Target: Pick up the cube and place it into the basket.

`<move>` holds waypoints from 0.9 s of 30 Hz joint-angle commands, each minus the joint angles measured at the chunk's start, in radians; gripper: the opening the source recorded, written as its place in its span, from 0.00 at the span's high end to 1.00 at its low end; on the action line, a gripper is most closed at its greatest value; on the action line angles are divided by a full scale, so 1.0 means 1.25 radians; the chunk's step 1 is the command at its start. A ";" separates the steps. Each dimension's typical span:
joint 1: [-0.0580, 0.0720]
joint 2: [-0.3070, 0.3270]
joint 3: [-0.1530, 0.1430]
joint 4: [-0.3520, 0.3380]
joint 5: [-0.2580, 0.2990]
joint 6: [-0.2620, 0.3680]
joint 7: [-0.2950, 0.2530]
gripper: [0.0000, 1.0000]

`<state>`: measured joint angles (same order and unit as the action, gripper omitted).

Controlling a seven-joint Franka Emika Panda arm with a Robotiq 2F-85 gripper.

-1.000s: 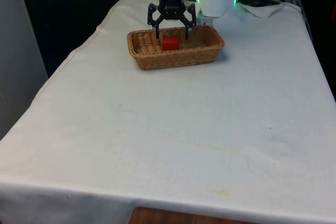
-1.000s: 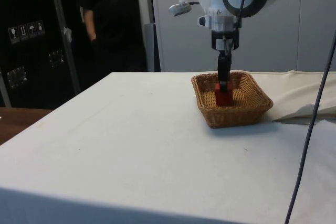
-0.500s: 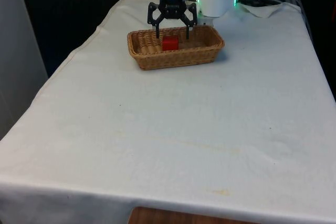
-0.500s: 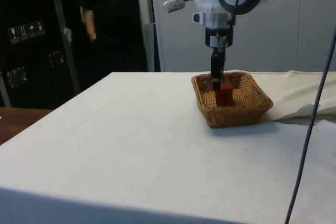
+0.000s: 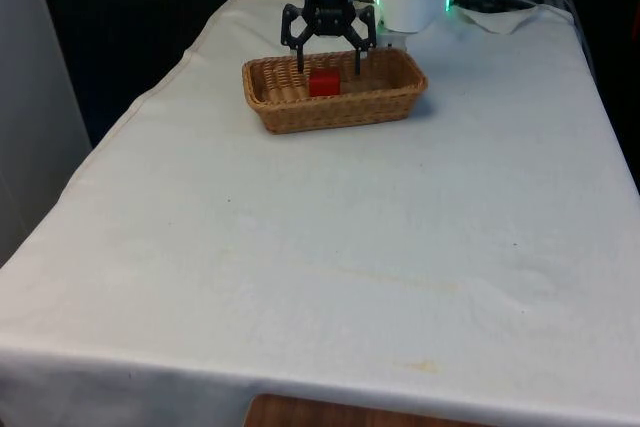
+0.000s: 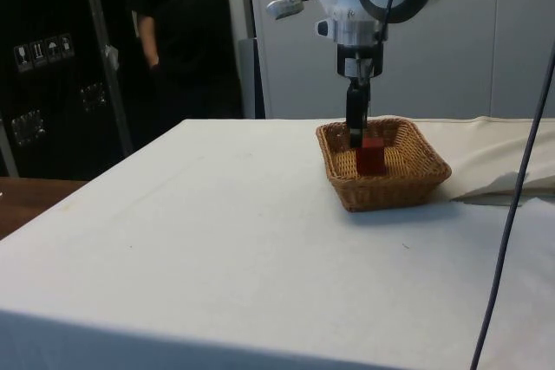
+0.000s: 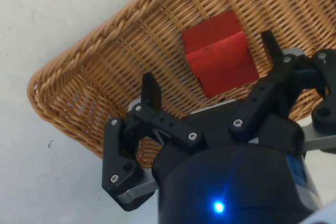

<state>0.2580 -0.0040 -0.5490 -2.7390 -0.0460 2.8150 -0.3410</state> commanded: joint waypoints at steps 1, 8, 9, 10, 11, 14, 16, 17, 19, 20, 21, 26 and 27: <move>0.000 0.000 0.000 0.000 0.000 0.000 0.000 0.00; 0.000 0.000 0.000 0.000 0.000 0.000 0.000 0.00; 0.000 0.000 0.000 0.000 0.000 0.000 0.000 0.00; 0.000 0.000 0.000 0.000 0.000 0.000 0.000 0.00; 0.000 0.000 0.000 0.000 0.000 0.000 0.000 0.00; 0.000 0.002 0.000 0.002 -0.002 -0.002 0.002 0.00; -0.001 -0.001 -0.001 0.004 -0.004 -0.006 0.002 0.00; 0.000 0.000 0.000 0.001 0.000 -0.001 0.000 0.00; -0.002 -0.006 -0.002 0.007 -0.006 -0.011 0.004 0.00; -0.002 -0.010 -0.002 0.009 -0.008 -0.014 0.004 0.00; -0.002 -0.014 -0.002 0.010 -0.010 -0.018 0.006 0.00; -0.001 -0.041 -0.002 0.014 0.000 -0.039 0.000 0.00; -0.006 -0.044 -0.002 0.018 -0.017 -0.048 0.010 0.00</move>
<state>0.2560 -0.0640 -0.5520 -2.7210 -0.0470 2.7590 -0.3410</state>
